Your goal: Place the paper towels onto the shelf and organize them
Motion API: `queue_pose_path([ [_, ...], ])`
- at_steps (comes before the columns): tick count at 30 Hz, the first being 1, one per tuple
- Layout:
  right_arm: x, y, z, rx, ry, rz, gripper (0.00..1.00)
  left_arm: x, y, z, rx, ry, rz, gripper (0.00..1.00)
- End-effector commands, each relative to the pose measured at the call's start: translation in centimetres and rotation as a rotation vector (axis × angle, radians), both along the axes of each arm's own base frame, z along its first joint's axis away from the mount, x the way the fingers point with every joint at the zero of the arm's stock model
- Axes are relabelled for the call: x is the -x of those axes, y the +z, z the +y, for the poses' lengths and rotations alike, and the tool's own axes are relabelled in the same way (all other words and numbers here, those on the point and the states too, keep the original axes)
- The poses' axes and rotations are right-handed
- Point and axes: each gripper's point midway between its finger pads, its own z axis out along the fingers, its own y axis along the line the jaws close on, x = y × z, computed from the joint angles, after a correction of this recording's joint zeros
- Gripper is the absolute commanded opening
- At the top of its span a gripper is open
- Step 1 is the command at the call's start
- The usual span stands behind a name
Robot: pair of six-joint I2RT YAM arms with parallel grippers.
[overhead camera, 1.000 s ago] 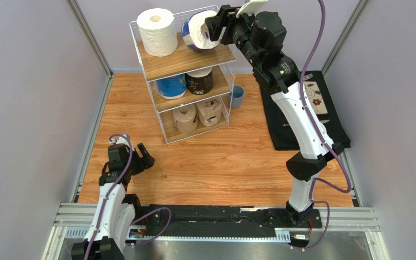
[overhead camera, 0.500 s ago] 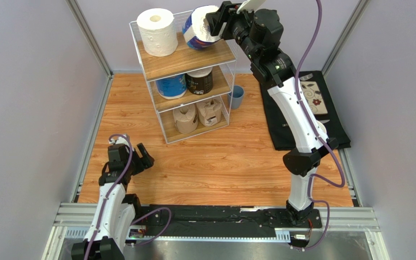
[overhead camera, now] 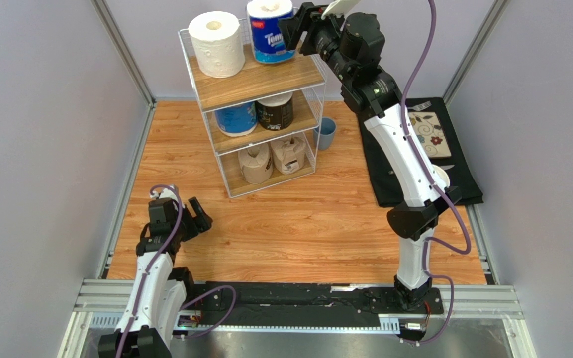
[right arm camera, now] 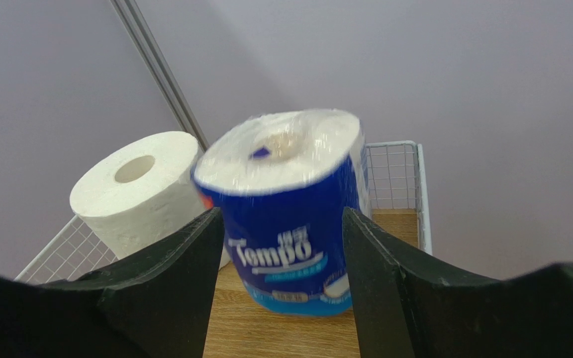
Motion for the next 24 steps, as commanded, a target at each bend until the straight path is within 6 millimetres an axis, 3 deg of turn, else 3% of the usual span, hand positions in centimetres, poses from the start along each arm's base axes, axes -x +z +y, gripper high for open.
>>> queue_pose_path([
  [1,1.0,3.1,-0.2,-0.062,0.033,-0.073,0.63,-0.2,0.2,0.2,0.002,0.014,-0.011,0.86],
  [7,1.5,2.8,-0.5,-0.045,0.032,-0.072,0.65,-0.2,0.1,0.1,0.006,0.011,-0.01,0.86],
  [14,3.8,4.1,-0.3,-0.02,0.111,-0.144,0.67,-0.2,0.1,0.1,0.007,0.01,-0.012,0.86],
  [24,5.9,3.4,-0.8,0.064,0.146,-0.204,0.73,-0.3,0.2,0.2,0.001,0.013,-0.016,0.86],
])
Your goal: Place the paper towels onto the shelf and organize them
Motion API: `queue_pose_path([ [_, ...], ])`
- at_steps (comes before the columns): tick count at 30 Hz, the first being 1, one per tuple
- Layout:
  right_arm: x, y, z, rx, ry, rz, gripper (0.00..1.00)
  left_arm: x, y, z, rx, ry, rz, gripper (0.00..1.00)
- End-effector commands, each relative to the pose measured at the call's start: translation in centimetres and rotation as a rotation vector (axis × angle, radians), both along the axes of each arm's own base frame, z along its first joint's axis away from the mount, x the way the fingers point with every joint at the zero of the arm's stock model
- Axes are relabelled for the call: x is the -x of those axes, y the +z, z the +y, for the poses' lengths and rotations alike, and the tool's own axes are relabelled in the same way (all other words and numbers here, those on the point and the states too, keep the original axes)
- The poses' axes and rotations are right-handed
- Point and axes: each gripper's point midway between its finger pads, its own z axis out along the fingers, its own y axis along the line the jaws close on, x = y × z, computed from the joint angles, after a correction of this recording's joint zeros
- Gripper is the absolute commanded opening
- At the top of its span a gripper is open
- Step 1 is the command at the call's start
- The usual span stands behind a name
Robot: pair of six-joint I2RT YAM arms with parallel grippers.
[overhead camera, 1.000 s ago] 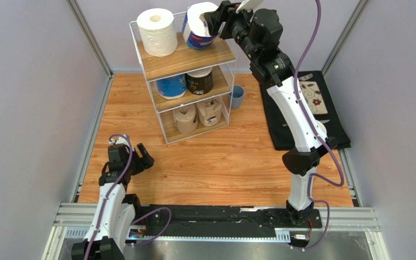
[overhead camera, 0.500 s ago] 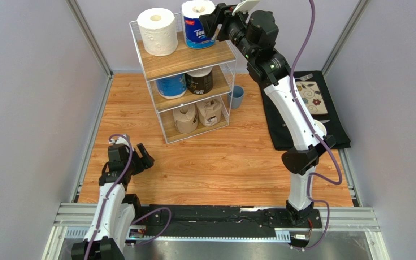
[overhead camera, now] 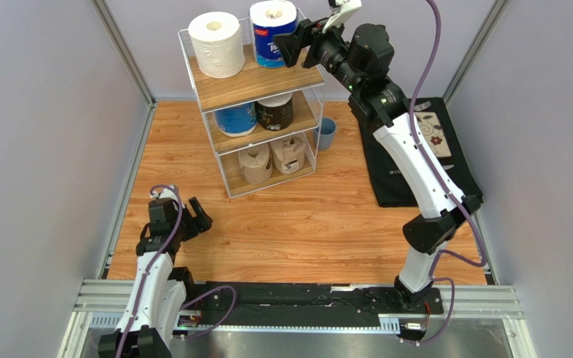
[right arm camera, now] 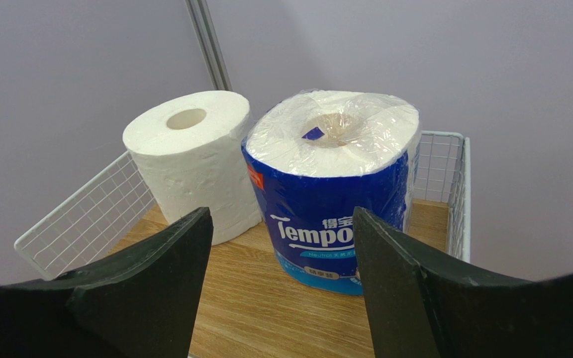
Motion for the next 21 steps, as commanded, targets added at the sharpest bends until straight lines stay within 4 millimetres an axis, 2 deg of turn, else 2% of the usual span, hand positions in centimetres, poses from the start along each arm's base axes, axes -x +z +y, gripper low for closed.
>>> queue_pose_path([
  [1,3.0,4.3,-2.1,-0.02,-0.002,-0.151,0.74,-0.3,0.3,0.3,-0.003,0.015,-0.018,0.86],
  [5,4.3,5.3,-3.8,-0.015,-0.043,-0.187,0.75,-0.8,1.4,-0.1,0.001,-0.012,-0.07,0.85],
  [6,5.2,6.2,-4.6,-0.02,-0.052,-0.208,0.75,-1.0,2.0,-0.1,0.003,-0.011,-0.097,0.85],
  [8,5.5,6.1,-5.3,-0.013,-0.077,-0.216,0.75,-1.5,3.3,-0.1,0.008,-0.003,-0.142,0.85],
  [12,6.6,6.9,-7.0,-0.023,-0.109,-0.237,0.76,-2.5,7.6,0.3,-0.005,0.03,-0.273,0.85],
  [13,7.1,7.4,-7.7,-0.031,-0.122,-0.245,0.76,-2.7,9.3,0.5,-0.014,0.04,-0.304,0.85],
  [15,7.1,7.3,-8.3,-0.032,-0.141,-0.242,0.76,-2.6,10.8,1.0,-0.034,0.066,-0.321,0.85],
  [16,7.6,7.7,-8.8,-0.04,-0.146,-0.25,0.76,-2.8,12.7,1.2,-0.042,0.075,-0.356,0.85],
  [18,7.5,7.5,-9.4,-0.042,-0.171,-0.246,0.76,-2.7,14.1,1.3,-0.047,0.082,-0.373,0.85],
  [19,7.3,7.4,-9.6,-0.045,-0.179,-0.24,0.76,-2.9,15.9,1.3,-0.044,0.081,-0.409,0.85],
  [21,7.4,7.6,-10.4,-0.057,-0.197,-0.235,0.77,-3.1,17.5,1.1,-0.033,0.081,-0.436,0.85],
])
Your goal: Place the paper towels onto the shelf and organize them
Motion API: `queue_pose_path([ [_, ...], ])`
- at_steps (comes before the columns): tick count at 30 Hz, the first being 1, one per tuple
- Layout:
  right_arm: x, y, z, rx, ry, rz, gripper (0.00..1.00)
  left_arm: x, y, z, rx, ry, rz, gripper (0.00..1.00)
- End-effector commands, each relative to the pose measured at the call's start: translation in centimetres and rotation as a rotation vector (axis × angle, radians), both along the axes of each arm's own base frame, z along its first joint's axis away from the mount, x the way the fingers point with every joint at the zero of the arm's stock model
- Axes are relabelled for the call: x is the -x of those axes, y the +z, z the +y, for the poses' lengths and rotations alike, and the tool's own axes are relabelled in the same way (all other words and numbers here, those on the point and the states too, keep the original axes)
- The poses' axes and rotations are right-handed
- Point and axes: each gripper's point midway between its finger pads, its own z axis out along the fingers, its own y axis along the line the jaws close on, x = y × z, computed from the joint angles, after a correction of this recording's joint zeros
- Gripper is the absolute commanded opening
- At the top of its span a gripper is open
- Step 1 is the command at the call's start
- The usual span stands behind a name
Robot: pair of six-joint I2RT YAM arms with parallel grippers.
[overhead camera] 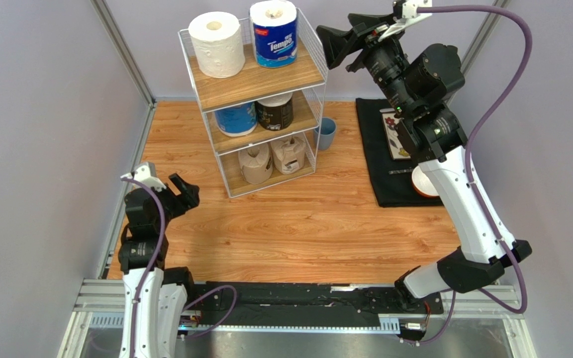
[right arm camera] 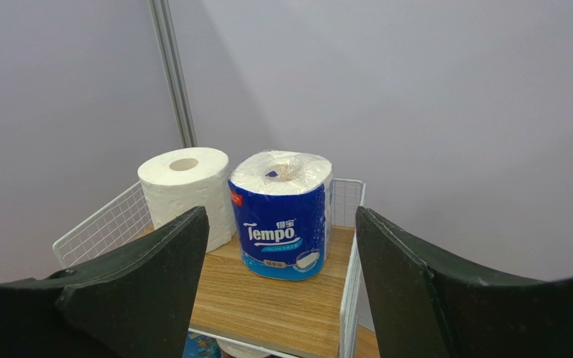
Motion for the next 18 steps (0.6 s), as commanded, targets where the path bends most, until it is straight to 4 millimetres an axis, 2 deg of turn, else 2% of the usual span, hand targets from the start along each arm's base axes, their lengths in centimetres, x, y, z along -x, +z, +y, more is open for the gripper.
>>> queue_pose_path([
  [1,0.1,1.1,-2.1,-0.038,-0.062,-0.027,0.77,-0.3,5.9,0.3,0.012,0.03,-0.109,0.85],
  [3,0.1,1.3,-2.7,-0.046,-0.073,-0.027,0.78,-0.6,7.7,0.4,0.015,0.042,-0.152,0.85],
  [4,0.1,1.3,-2.9,-0.046,-0.077,-0.026,0.77,-0.6,9.7,0.5,0.008,0.048,-0.197,0.85],
  [6,0.2,1.7,-3.5,-0.052,-0.088,-0.03,0.78,-0.7,11.7,1.1,-0.01,0.075,-0.234,0.85],
  [7,0.2,1.7,-3.8,-0.054,-0.093,-0.029,0.78,-0.6,14.1,1.2,-0.021,0.082,-0.28,0.85],
  [8,0.3,1.9,-4.0,-0.057,-0.096,-0.029,0.79,-0.9,14.9,1.5,-0.035,0.086,-0.284,0.85],
  [9,0.1,1.9,-4.5,-0.06,-0.108,-0.026,0.78,-0.7,17.2,1.8,-0.048,0.102,-0.327,0.85],
  [11,0.0,1.9,-5.0,-0.073,-0.115,-0.018,0.79,-1.3,19.0,2.1,-0.063,0.111,-0.35,0.85],
  [12,-0.2,1.9,-5.5,-0.077,-0.127,-0.013,0.79,-1.1,21.5,2.2,-0.079,0.115,-0.399,0.85],
  [14,-0.4,1.8,-6.1,-0.09,-0.137,-0.005,0.79,-2.0,23.0,2.4,-0.087,0.113,-0.414,0.85],
  [15,-0.6,1.9,-6.7,-0.094,-0.152,-0.005,0.79,-2.0,25.1,2.3,-0.1,0.108,-0.461,0.85],
  [17,-1.0,2.0,-7.3,-0.114,-0.162,0.005,0.79,-3.0,26.4,2.4,-0.106,0.102,-0.478,0.85],
  [18,-1.3,2.0,-8.1,-0.124,-0.179,0.009,0.8,-3.1,28.1,2.2,-0.111,0.087,-0.525,0.85],
])
